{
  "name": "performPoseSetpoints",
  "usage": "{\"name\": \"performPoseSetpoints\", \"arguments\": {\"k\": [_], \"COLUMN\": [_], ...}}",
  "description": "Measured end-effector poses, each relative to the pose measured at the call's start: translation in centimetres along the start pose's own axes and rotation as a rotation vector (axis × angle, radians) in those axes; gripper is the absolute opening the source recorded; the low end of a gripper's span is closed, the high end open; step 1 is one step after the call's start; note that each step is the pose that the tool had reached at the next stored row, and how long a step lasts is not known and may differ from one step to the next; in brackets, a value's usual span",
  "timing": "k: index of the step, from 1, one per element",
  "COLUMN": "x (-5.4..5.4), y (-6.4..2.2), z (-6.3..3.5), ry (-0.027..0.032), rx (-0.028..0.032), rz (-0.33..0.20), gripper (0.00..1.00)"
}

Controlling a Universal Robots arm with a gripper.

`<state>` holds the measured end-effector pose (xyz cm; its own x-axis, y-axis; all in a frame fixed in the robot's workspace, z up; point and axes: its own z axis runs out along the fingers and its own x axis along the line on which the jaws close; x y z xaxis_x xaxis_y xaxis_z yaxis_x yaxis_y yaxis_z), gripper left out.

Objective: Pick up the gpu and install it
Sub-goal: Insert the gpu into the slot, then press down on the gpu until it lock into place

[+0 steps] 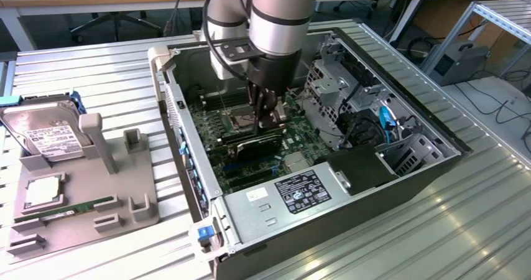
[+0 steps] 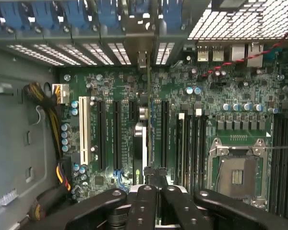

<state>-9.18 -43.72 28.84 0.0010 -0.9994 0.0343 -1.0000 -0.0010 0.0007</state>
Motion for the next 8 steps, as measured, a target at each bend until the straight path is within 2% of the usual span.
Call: {"name": "performPoseSetpoints", "arguments": {"k": [8], "x": [0.02], "y": [-0.05], "z": [0.00], "ry": [0.0002], "rx": [-0.0007], "rz": [0.000], "gripper": [0.11]}}
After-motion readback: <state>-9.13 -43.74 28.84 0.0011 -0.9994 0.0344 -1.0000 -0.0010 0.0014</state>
